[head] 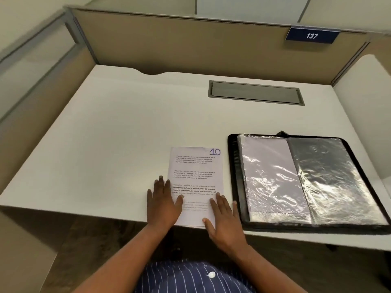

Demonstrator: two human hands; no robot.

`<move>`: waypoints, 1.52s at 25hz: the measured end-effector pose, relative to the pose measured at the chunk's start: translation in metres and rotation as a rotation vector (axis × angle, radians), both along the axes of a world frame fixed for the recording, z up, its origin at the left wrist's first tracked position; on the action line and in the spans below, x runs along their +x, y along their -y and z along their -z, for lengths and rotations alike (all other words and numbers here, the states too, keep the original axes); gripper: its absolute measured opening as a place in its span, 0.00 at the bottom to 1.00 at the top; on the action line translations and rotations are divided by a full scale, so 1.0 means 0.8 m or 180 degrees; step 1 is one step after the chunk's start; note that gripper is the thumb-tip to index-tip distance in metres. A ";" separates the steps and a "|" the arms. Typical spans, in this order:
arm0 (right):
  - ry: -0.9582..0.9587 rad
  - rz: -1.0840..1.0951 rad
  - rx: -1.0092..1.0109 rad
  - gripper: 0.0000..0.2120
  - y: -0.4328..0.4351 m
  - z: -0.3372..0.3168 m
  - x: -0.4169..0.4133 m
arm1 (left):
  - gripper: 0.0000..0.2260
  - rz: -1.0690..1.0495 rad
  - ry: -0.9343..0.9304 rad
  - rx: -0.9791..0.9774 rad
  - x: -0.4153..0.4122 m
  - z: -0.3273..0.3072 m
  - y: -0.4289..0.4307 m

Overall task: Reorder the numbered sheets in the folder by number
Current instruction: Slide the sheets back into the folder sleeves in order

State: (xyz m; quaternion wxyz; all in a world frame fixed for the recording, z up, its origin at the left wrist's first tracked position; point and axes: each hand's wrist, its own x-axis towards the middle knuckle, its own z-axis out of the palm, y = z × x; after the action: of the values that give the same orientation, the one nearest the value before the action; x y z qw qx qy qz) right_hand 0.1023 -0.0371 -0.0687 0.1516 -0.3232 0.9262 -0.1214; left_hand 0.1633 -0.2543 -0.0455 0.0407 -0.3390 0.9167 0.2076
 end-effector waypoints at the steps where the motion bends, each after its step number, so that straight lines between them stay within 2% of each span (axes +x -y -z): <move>1: -0.0006 0.0083 0.0012 0.36 0.012 0.003 0.009 | 0.34 -0.0034 0.0029 0.0049 0.004 0.004 0.013; 4: 0.0033 0.0256 0.0018 0.35 0.040 0.005 0.027 | 0.35 0.0094 0.0005 0.0213 0.011 0.012 0.037; 9: 0.0098 0.0357 -0.0012 0.35 0.054 0.007 0.041 | 0.25 0.0004 -0.0304 0.0709 0.008 0.010 0.052; 12: 0.0155 0.0371 0.0026 0.35 0.048 0.006 0.040 | 0.21 -0.0253 -0.0740 0.0976 0.004 -0.002 0.056; 16: 0.0149 0.0397 -0.0014 0.35 0.052 0.004 0.040 | 0.20 -0.0880 -0.0962 0.1822 0.008 -0.018 0.074; 20: 0.0315 0.0559 -0.0262 0.34 0.055 0.000 0.038 | 0.01 -0.0999 -0.0879 0.2041 0.008 -0.013 0.088; 24: 0.0568 0.1410 -0.1043 0.29 0.063 -0.016 0.030 | 0.08 -0.1044 -0.1007 0.2225 0.009 -0.017 0.095; 27: 0.0765 0.1953 -0.1384 0.27 0.073 -0.031 0.016 | 0.08 -0.1050 -0.1039 0.2404 0.009 -0.019 0.103; 31: 0.1039 0.2657 -0.2177 0.18 0.088 -0.050 -0.003 | 0.03 -0.1062 -0.1100 0.2547 0.010 -0.019 0.111; 35: 0.0925 0.2885 -0.2667 0.13 0.085 -0.058 -0.011 | 0.03 -0.1100 -0.1162 0.2659 0.011 -0.023 0.111; 38: 0.0701 0.2856 -0.2651 0.11 0.079 -0.068 -0.008 | 0.06 -0.0984 -0.1105 0.2534 0.012 -0.028 0.103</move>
State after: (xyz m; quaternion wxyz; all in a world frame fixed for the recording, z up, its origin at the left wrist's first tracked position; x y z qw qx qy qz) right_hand 0.0961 -0.1006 -0.0146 0.0416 0.0800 0.8256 -0.5570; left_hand 0.1725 -0.3365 -0.0228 -0.0179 -0.3899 0.6975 0.6009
